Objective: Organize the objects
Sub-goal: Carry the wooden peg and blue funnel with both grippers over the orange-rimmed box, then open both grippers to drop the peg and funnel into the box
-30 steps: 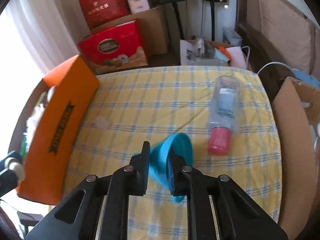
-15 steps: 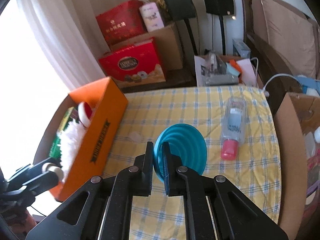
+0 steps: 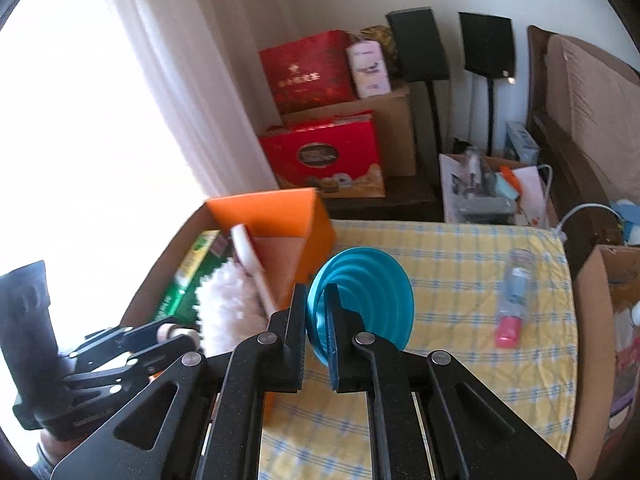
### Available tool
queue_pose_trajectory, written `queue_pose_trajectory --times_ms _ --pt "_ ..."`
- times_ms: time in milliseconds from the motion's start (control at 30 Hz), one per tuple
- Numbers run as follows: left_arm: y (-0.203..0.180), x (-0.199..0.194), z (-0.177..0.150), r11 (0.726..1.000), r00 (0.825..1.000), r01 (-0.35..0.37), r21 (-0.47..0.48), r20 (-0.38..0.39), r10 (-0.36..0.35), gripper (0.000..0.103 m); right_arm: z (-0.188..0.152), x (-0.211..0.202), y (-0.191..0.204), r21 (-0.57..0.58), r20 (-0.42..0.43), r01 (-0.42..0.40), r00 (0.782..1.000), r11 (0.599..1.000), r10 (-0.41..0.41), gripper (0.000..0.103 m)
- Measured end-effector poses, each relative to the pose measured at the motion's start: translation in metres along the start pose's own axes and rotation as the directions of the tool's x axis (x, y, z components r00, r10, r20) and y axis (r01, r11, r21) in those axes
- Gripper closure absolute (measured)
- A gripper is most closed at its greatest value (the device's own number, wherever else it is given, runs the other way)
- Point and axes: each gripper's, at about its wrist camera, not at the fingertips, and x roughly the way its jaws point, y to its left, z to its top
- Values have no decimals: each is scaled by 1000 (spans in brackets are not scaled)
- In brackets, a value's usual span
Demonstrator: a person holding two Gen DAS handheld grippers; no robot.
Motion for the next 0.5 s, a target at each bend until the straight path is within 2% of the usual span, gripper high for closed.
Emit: queue_pose_trajectory --times_ms 300,500 --pt "55 -3 -6 995 998 -59 -77 -23 58 69 3 18 46 -40 -17 -80 997 996 79 96" --pt "80 4 -13 991 995 -89 -104 -53 84 69 -1 41 78 -73 -55 -123 991 990 119 96"
